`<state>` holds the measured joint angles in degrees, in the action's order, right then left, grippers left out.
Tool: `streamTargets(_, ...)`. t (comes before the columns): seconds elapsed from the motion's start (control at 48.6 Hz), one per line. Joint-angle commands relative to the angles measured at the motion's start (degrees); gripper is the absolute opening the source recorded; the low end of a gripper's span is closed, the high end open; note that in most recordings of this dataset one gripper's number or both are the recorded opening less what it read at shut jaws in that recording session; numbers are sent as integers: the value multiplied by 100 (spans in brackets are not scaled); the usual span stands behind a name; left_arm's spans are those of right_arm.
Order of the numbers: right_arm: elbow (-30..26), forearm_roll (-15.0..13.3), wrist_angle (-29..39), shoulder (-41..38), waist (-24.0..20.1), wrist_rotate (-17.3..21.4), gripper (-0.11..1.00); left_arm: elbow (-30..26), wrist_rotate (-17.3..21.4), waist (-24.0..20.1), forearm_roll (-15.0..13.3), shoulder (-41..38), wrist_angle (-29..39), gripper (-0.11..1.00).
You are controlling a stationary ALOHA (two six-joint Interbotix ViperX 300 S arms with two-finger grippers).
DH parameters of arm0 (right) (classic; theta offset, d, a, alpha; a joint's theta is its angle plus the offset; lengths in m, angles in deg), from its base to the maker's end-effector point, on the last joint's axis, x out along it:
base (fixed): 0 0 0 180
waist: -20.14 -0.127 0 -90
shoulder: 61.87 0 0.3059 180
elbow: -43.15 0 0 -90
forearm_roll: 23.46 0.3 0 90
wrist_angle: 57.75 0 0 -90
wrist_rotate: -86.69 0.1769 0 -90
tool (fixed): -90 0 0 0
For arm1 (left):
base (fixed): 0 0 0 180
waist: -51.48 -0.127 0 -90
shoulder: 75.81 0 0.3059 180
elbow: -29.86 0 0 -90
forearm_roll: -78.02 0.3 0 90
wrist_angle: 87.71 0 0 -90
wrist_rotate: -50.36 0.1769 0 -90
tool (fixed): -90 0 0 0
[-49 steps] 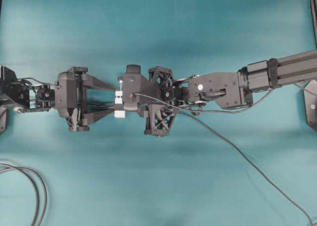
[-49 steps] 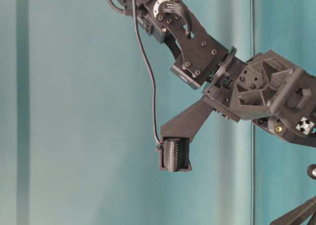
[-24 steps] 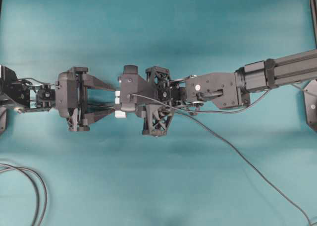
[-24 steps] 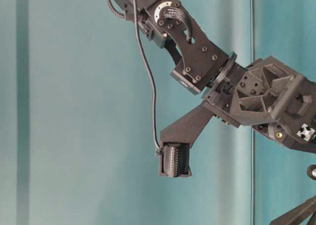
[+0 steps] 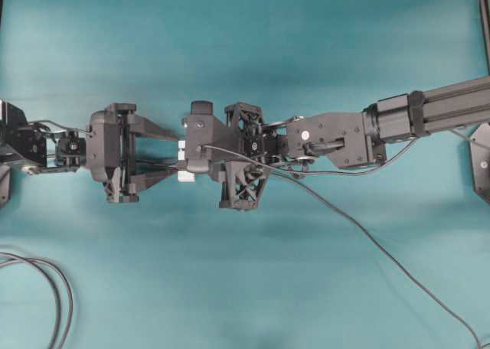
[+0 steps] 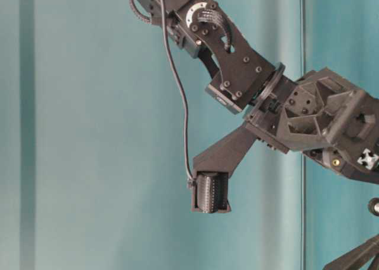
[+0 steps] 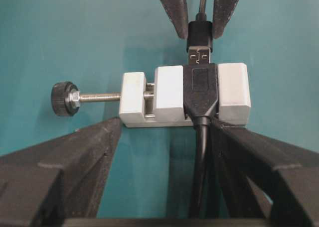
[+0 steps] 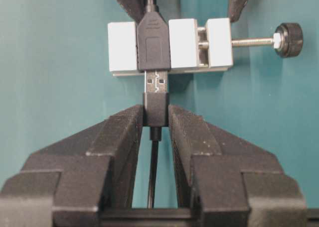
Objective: Insert the USB cable into the female connector supported by the left arm.
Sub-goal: 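Push the USB plug leftward into the female connector with the right gripper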
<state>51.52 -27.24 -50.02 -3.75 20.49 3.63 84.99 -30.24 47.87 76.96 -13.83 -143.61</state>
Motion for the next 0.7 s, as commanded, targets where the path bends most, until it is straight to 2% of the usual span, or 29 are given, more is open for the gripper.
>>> streamTargets(0.0, -176, -18, -35, 79, -9, -9, 21, -88, 9, -18, -18, 44, -9, 83)
streamTargets(0.309, -202, -35, -62, 53, -26, -26, 21, -105, 18, -26, -18, 35, -18, 83)
streamTargets(0.473, -211, -334, -97, 0, -62, 0, 21, -123, 26, 18, -18, 44, -9, 83)
streamTargets(0.679, -246, -396, -97, 0, -70, 0, 21, -176, 26, 167, -18, 35, -9, 83)
